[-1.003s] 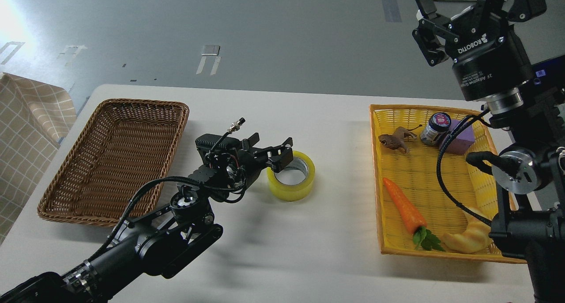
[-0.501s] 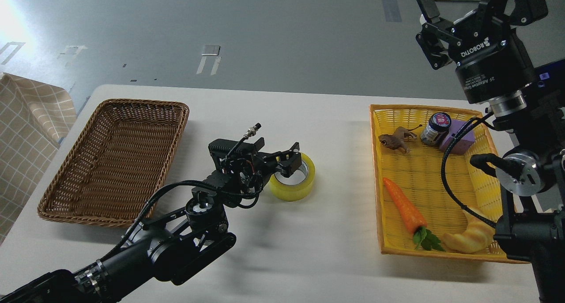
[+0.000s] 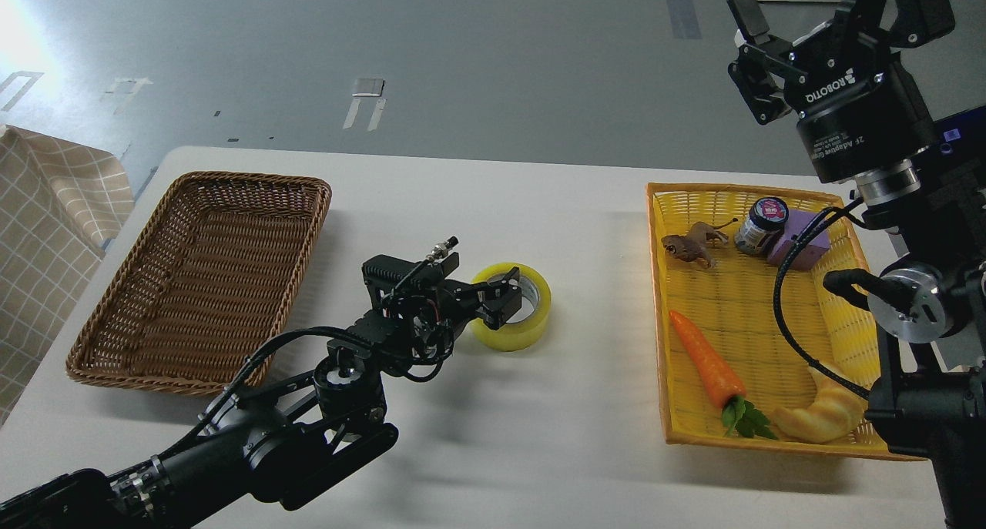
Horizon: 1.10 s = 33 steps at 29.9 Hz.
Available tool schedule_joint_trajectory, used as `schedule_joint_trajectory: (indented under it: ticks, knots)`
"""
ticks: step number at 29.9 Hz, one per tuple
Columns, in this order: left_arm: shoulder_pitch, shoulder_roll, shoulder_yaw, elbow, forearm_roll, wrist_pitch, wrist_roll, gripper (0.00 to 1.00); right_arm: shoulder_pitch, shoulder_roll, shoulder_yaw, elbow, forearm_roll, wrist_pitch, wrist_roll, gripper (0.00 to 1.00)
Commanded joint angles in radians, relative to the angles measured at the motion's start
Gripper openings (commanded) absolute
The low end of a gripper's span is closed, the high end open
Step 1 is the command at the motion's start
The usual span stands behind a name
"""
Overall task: Place and transfer tape with both arms
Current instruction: 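Grasp the tape roll rim with the left gripper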
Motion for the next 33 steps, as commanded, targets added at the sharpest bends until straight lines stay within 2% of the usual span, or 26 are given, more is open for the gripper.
schedule_joint_trajectory:
  ticks: [1, 19, 26, 28, 33]
  knots:
    - [-0.001, 0.019, 0.002, 0.015, 0.0, 0.001, 0.001, 0.98, 0.0, 0.0, 0.0, -0.001, 0.0, 0.0, 0.0, 1.0]
    - [0.001, 0.022, 0.056, 0.019, 0.0, 0.001, -0.003, 0.95, -0.018, -0.028, 0.006, -0.001, 0.0, 0.002, 0.002, 1.0]
    - [-0.005, 0.017, 0.059, 0.039, 0.0, -0.006, -0.008, 0.8, -0.028, -0.031, 0.012, -0.001, 0.0, 0.002, 0.002, 1.0]
    - [-0.005, 0.016, 0.059, 0.048, 0.0, -0.009, -0.013, 0.72, -0.031, -0.031, 0.012, -0.001, 0.0, 0.002, 0.002, 1.0]
    - [-0.007, 0.019, 0.06, 0.056, 0.0, -0.029, -0.014, 0.71, -0.037, -0.031, 0.015, -0.001, -0.001, 0.0, 0.003, 1.0]
